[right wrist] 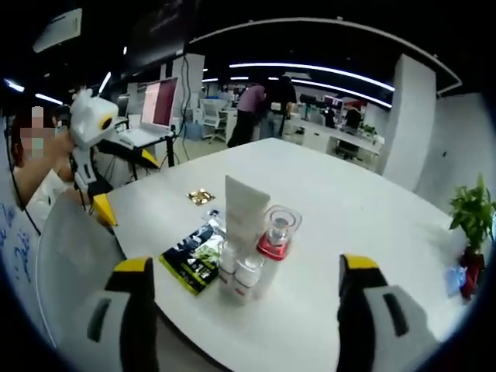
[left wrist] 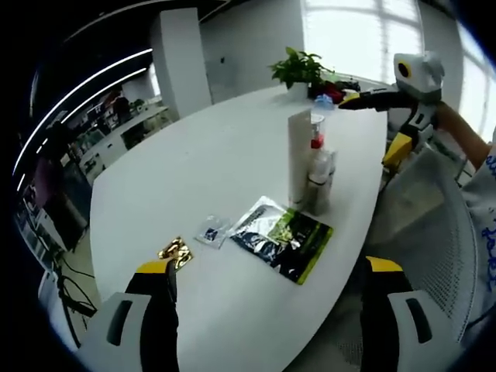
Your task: Arrange the skincare products in the storage area until every visible bottle or jar stands upright without overlapping.
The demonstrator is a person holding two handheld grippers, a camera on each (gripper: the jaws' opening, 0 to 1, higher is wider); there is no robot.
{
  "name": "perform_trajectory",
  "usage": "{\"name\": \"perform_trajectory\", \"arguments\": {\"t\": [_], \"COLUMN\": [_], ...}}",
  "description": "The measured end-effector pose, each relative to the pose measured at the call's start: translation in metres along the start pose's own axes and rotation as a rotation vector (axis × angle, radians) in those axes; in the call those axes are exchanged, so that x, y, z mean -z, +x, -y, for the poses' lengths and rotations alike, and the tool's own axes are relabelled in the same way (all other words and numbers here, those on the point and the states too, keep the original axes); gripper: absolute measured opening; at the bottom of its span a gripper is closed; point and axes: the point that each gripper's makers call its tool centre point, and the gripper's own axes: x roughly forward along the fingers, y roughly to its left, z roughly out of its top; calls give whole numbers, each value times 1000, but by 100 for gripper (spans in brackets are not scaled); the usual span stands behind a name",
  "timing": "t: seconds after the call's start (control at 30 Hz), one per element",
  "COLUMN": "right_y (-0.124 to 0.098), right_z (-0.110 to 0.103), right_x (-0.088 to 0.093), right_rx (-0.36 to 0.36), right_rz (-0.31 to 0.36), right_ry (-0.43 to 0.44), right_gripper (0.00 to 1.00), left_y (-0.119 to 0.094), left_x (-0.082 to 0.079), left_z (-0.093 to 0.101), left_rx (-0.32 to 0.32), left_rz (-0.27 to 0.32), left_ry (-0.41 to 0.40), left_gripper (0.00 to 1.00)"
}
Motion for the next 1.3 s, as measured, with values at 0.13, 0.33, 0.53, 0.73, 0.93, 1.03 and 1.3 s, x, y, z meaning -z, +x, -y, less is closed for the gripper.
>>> {"name": "perform_trajectory", "arguments": {"t": [0.13, 0.33, 0.53, 0.73, 0.93, 1.03, 1.3], "right_y": [0, 0, 0, 0, 0, 0, 0], "right_z": [-1, -1, -1, 3, 6, 7, 12], "right_x": [2, 5, 4, 1, 2, 3, 8], "right_rx": [-6, -12, -9, 0, 8, 9, 40], "right_rz": [-10, -30, -26, -14, -22, -27, -50], "right_ry": [3, 1, 11, 21, 20, 29, 42], "right_gripper": [100, 100, 100, 100, 100, 100, 100], "left_y": [2, 4, 9, 17, 25, 30, 42], "left_x": [1, 2, 2, 5, 12, 12, 15], "left_z": [-8, -21, -31, -44, -54, -59, -78], "left_rx": [-20, -37, -27, -34, -15, -2, 29], "left_rz": [-1, -19, -33, -60, -100, -110, -142], "left_ry": [20, 52, 64, 84, 106, 111, 156], "left_gripper": [97, 97, 97, 97, 97, 97, 93]}}
